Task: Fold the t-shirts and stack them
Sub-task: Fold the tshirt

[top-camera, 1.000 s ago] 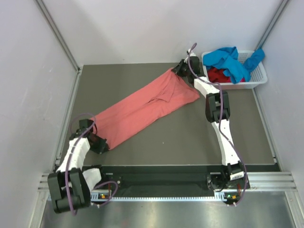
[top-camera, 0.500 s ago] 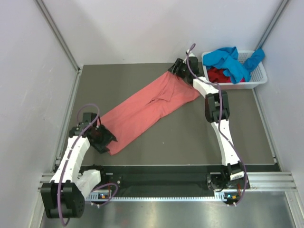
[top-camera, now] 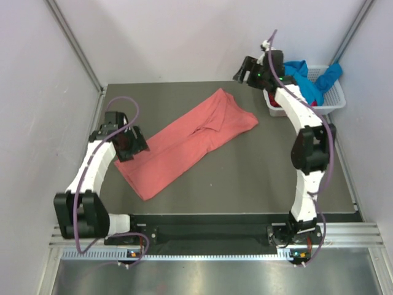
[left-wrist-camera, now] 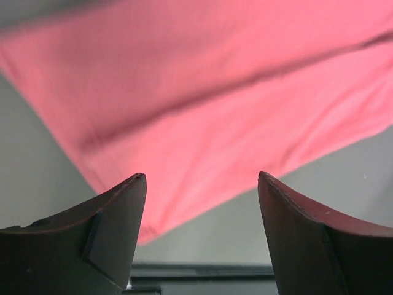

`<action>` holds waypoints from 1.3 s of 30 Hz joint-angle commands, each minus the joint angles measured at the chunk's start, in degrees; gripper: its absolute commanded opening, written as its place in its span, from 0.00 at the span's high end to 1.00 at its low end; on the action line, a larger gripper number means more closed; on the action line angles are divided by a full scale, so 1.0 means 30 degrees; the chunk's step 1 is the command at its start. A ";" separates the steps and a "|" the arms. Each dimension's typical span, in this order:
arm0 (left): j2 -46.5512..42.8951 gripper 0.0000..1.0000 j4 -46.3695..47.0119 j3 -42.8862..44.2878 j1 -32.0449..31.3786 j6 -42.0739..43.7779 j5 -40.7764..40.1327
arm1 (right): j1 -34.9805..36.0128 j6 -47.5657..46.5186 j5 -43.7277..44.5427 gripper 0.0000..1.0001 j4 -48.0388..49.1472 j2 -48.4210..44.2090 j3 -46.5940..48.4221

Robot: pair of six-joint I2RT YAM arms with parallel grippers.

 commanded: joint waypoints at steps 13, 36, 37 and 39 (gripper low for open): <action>0.9466 0.22 0.1345 0.5992 0.5402 0.4848 0.0047 | -0.1629 0.1439 0.0904 0.36 0.1481 -0.6378 -1.2182; 1.0873 0.23 0.1405 0.3618 0.5931 0.4849 -0.1946 | -0.2040 0.4106 0.0669 0.28 0.3711 -0.4621 -1.4703; 1.1019 0.23 0.1258 0.3735 0.5902 0.4674 -0.1948 | -0.2011 0.4106 0.0728 0.29 0.3624 -0.4650 -1.4733; 1.1283 0.25 0.1227 0.3795 0.5931 0.4526 -0.1948 | -0.2040 0.4194 0.0787 0.29 0.3652 -0.4709 -1.4908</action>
